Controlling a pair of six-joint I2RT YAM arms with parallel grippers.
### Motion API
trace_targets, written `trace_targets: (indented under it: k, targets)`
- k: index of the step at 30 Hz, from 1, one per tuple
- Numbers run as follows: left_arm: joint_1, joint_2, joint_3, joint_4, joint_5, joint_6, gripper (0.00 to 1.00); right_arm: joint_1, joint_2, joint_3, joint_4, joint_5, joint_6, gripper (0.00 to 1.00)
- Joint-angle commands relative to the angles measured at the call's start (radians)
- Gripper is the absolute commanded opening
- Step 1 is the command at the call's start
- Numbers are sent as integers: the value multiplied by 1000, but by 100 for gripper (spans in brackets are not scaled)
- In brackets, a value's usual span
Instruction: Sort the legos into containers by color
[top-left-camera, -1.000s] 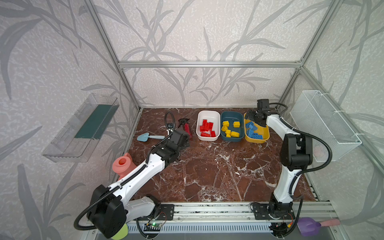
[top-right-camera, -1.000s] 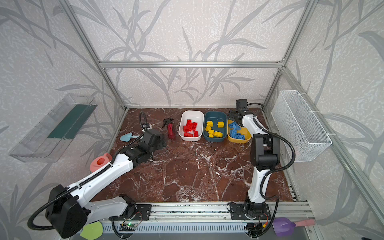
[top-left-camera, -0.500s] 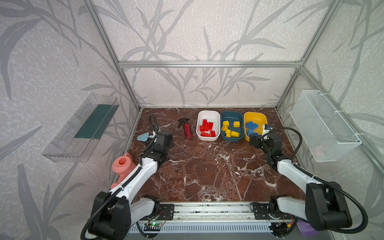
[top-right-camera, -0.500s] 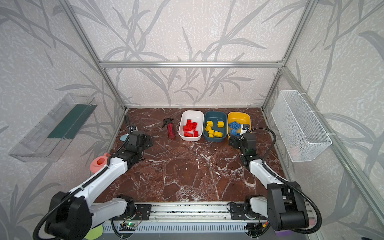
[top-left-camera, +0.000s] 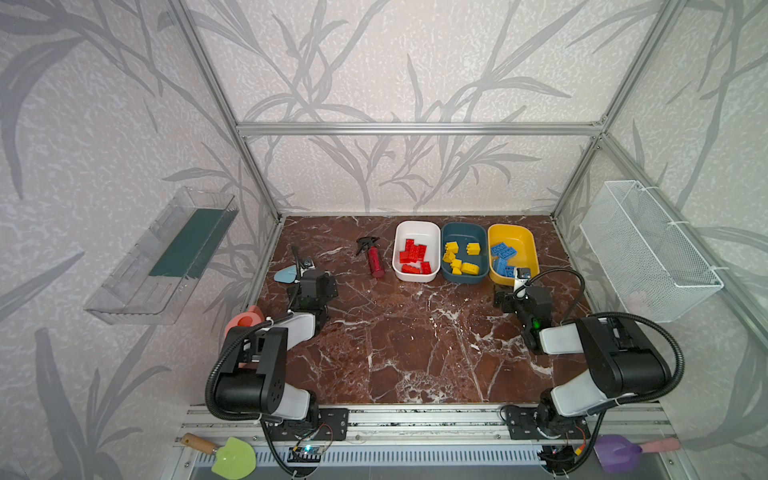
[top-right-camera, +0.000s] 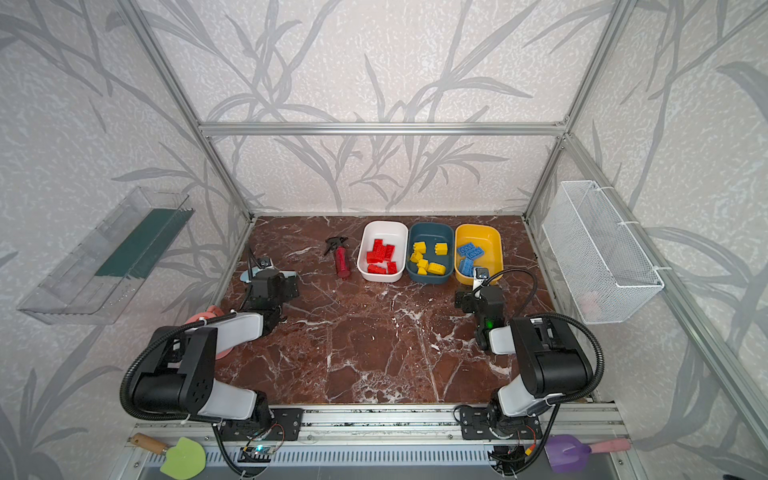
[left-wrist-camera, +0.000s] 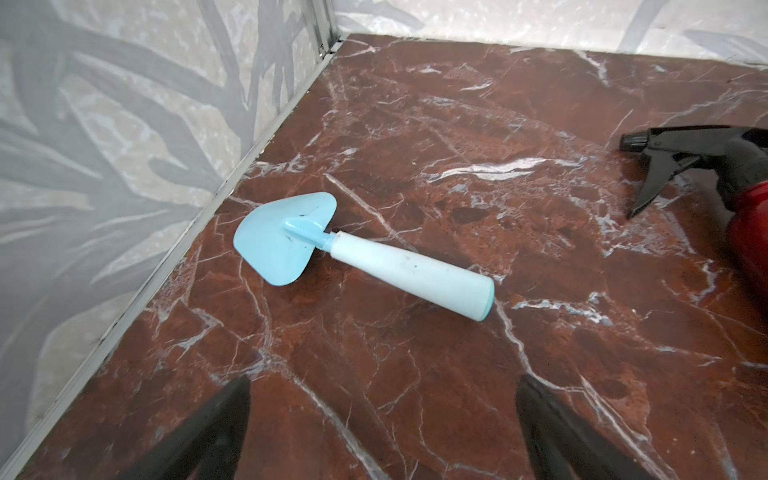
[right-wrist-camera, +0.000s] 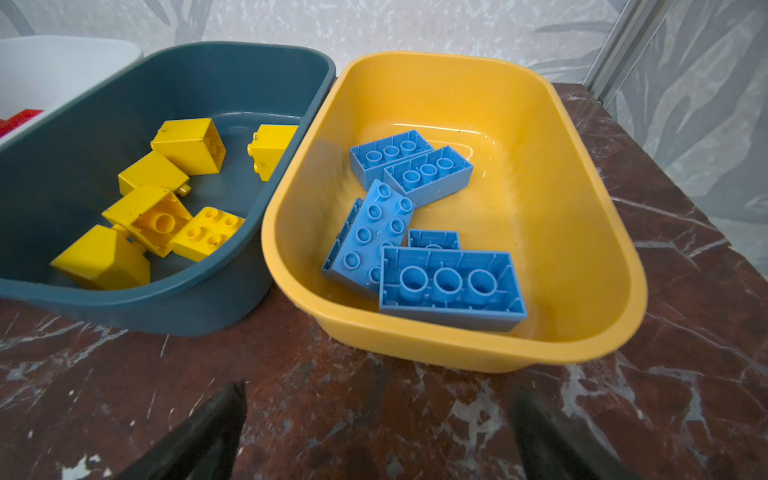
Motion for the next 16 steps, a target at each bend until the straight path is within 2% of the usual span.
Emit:
trace_targets:
  k: [1,2,4,9,10,12,16]
  targets:
    - [17,47,-76,286,87,55,99,10,0,21,88,17,-23,99]
    - [17,54,-83,311,91,56,99,11,22,24,128,15,-26,99]
    - [18,36,-66,251,97,55,99,11,-8,39,41,-9,-33,99]
    - [19,37,-68,248,97,54,99,11,2,58,25,-93,-66,99]
    - [19,42,-71,265,94,56,99,12,14,55,53,-99,-69,99]
    - [18,39,-69,261,96,55,99,13,4,88,-29,-105,-70,99]
    - [19,39,-70,257,94,56,99,13,10,80,-9,-103,-68,99]
